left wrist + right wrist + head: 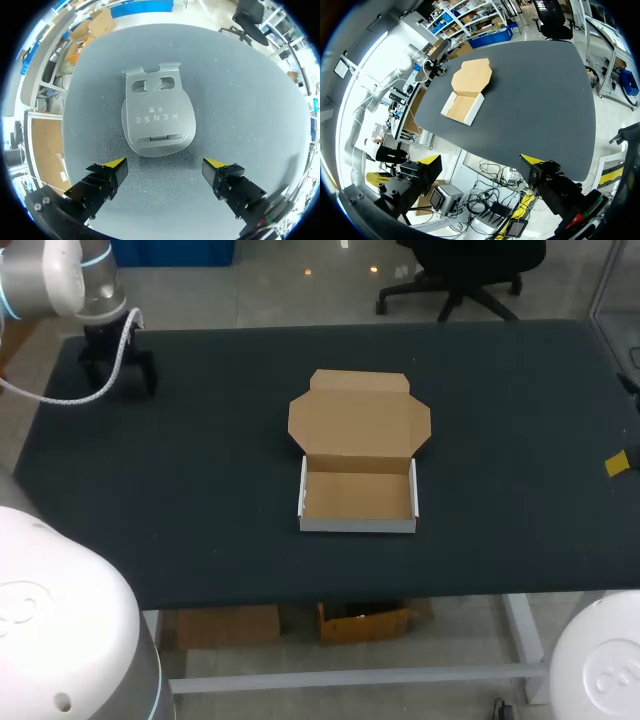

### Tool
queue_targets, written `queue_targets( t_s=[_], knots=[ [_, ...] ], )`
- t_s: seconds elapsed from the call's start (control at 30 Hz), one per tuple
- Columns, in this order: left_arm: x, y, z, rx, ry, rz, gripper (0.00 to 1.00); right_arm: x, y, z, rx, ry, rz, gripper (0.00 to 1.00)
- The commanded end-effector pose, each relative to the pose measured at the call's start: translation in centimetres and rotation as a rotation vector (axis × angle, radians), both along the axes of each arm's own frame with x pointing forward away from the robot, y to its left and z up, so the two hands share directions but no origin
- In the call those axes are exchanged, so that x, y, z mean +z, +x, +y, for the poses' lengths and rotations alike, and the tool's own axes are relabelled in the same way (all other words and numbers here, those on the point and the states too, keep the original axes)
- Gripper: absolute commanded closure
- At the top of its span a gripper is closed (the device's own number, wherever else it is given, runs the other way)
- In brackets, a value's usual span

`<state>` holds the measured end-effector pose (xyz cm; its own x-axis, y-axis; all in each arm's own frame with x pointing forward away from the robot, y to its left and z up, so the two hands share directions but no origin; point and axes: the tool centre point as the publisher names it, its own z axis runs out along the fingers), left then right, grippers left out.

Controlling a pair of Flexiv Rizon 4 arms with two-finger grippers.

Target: Assemble the packaging by folding the flat box into shape, placing the metal phone stand inside, and closing the box properly

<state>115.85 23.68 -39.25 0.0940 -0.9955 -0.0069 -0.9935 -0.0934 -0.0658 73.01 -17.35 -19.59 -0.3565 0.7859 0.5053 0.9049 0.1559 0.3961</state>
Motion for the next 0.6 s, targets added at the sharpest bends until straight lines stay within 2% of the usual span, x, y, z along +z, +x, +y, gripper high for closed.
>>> queue_targets(
  t_s=[0.03,0.6],
  knots=[
    [-0.2,0.55,-0.02,0.001,0.004,0.01,0.0,0.12,-0.06,-0.05,0.002,0.002,0.0,0.0],
    [-0.38,0.8,0.16,0.013,0.003,0.014,0.0,0.12,-0.06,-0.05,0.002,0.002,0.0,0.0]
  ],
)
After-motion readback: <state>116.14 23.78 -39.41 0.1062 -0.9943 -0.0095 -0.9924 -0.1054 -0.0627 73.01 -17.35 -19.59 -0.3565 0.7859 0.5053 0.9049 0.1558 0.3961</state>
